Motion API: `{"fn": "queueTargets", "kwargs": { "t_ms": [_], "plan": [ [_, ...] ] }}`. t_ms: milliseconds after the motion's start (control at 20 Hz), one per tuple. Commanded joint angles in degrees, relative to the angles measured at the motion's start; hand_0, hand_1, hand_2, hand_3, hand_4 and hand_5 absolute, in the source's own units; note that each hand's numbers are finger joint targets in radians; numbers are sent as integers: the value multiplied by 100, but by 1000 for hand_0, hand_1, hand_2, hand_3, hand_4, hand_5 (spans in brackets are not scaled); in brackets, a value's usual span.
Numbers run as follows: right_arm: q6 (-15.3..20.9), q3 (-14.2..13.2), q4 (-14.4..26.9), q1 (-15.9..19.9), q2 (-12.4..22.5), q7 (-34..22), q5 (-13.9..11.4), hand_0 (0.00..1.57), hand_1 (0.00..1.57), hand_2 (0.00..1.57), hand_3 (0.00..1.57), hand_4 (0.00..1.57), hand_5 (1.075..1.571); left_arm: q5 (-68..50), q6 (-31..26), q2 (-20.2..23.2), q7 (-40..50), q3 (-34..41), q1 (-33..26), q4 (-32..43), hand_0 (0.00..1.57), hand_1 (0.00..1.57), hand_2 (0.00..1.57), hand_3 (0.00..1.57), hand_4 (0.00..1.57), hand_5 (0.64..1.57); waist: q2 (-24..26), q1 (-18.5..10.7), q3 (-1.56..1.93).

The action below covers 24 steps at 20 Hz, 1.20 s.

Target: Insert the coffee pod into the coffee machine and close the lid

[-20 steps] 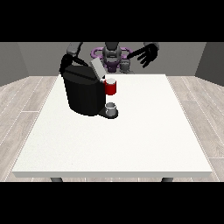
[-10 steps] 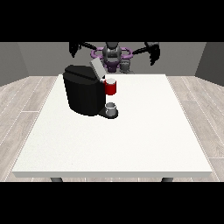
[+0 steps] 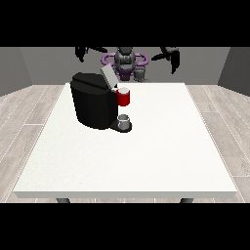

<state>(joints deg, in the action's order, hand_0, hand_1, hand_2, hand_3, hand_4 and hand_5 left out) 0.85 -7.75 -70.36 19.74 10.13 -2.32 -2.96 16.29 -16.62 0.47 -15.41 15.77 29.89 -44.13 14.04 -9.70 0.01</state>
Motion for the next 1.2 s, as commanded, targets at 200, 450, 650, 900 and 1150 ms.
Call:
{"fn": "queueTargets", "kwargs": {
  "t_ms": [200,450,650,900,1150],
  "plan": [
    [-379,-609,466,640,174,-77,774,0,0,0,0,186,1571,-326,64,-45,184,-263,-180,-936,0,0,0,0,366,1571,-718,-188,2],
    [-117,-297,570,867,-90,-267,587,0,0,0,0,168,1571,-485,284,-45,294,-466,-728,-1665,0,0,0,0,356,1571,-858,21,-1],
    [-187,-384,1042,934,123,-279,550,0,0,0,0,0,1571,-720,35,-44,726,-845,-1148,-2403,0,0,0,0,282,1571,-830,-302,1],
    [-386,-535,1310,1252,263,108,715,0,0,0,0,0,1571,-811,19,-43,1215,-875,-971,-3162,0,0,0,0,349,1571,-1203,-416,3],
    [-146,-116,1363,1361,-49,274,371,0,0,0,0,0,1571,-893,124,141,916,-772,-1514,-3461,0,0,0,0,377,1571,-1418,-173,0]
  ]
}}
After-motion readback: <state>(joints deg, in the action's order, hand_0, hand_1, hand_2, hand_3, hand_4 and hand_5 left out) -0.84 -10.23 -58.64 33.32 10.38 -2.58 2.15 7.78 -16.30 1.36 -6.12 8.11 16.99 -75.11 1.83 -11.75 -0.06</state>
